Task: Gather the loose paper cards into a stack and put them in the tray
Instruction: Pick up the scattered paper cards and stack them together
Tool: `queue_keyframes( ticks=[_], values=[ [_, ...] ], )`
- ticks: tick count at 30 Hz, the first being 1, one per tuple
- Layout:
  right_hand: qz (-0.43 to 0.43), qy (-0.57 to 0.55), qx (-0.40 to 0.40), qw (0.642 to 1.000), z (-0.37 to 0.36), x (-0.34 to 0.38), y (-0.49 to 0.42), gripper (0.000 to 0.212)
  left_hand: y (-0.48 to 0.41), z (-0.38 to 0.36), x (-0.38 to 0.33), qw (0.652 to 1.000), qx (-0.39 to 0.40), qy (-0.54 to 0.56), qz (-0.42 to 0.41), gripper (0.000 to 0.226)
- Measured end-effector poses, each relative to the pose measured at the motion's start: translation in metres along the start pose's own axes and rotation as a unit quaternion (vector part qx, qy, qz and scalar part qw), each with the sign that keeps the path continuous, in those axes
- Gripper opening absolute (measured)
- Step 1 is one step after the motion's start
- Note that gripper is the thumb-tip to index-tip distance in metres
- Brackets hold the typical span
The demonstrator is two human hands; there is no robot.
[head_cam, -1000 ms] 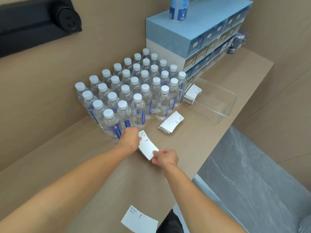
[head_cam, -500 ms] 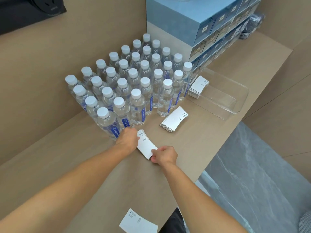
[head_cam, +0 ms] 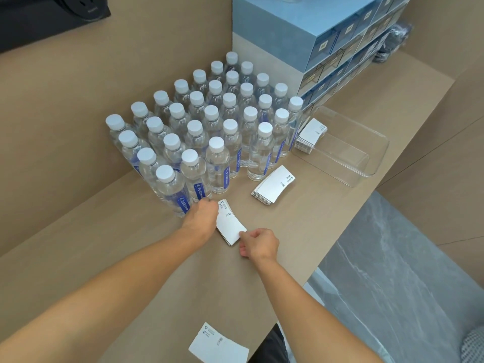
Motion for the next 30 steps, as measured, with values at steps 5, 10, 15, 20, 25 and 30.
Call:
queue_keyframes(
  ticks=[5, 10, 15, 20, 25, 30],
  values=[
    [0.019, 0.061, 0.024, 0.998, 0.02, -0.023, 0.025, 0.021, 0.039, 0.015, 0.008, 1.0, 0.019, 0.019, -0.007, 0.027],
    [0.033, 0.186, 0.096, 0.977, 0.038, -0.077, 0.076, 0.02, 0.122, -0.015, 0.031, 0.991, 0.136, -0.001, 0.015, 0.028],
    [0.019, 0.253, 0.089, 0.963, 0.064, -0.134, 0.116, 0.033, 0.194, -0.043, 0.037, 0.986, 0.158, 0.027, 0.035, 0.032],
    [-0.037, 0.224, 0.122, 0.966, 0.062, -0.177, 0.141, 0.035, 0.236, -0.054, 0.028, 0.988, 0.129, 0.061, 0.057, 0.046],
    [-0.078, 0.127, 0.115, 0.982, 0.055, -0.187, 0.156, 0.018, 0.259, -0.06, 0.024, 0.984, 0.106, 0.103, 0.104, 0.046],
    [-0.095, 0.072, 0.116, 0.986, 0.06, -0.182, 0.152, 0.012, 0.256, -0.062, 0.046, 0.943, 0.127, 0.213, 0.224, 0.034]
  ],
)
Point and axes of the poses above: each hand's wrist, its own y-axis away from the middle knuckle, its own z-axis out of the back of the hand, x = y × z, the point moved 8 cm from there along -y, towards the middle knuckle, and after that the axes turned 15 degrees about -x, right-handed, at the moved point
